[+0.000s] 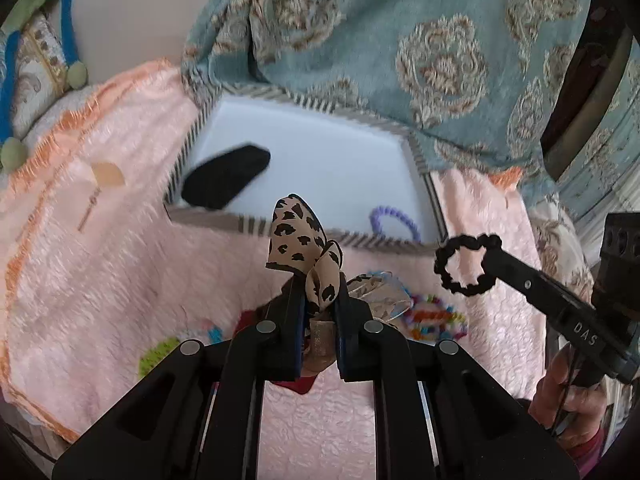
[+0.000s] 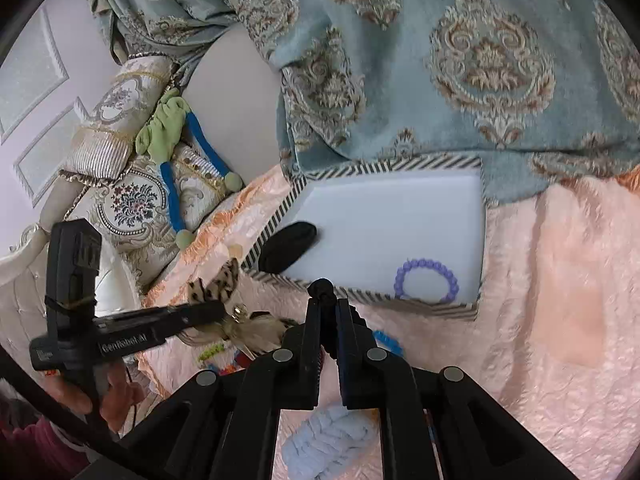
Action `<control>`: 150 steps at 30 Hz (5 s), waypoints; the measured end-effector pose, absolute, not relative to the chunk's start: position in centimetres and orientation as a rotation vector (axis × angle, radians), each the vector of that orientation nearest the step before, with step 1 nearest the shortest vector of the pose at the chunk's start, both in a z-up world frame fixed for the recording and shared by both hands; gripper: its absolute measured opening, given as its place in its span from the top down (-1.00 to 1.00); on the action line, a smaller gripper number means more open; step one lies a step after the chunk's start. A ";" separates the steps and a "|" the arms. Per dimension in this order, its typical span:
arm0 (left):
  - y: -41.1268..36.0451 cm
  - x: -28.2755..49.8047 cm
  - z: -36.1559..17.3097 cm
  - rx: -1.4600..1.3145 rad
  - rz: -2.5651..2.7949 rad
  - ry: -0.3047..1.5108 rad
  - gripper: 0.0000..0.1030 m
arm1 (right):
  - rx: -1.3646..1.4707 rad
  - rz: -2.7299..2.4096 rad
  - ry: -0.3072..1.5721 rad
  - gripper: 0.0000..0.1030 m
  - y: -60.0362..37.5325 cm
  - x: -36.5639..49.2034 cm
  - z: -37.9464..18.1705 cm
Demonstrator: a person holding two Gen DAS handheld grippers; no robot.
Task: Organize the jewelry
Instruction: 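Drop the leopard clip and black scrunchie into the white tray, open both grippers, then withdraw both grippers from the tray toward the red bow and bracelets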
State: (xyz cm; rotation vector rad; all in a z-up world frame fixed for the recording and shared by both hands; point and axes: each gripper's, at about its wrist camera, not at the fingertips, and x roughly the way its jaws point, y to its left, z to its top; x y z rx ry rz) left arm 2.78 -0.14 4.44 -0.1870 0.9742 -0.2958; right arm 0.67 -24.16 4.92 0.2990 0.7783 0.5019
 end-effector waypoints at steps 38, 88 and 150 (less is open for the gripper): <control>-2.6 18.4 -2.6 -0.115 -0.180 1.041 0.63 | 0.173 0.205 1.003 0.78 -25.5 17.9 -3.7; -2.4 -3.3 6.8 0.042 -0.040 0.703 -0.24 | 0.128 0.187 0.756 -0.26 -22.1 -3.7 6.7; 3.6 -2.1 3.7 -0.215 -0.162 0.937 -0.27 | 0.170 0.164 0.828 -0.34 -26.0 -4.6 4.5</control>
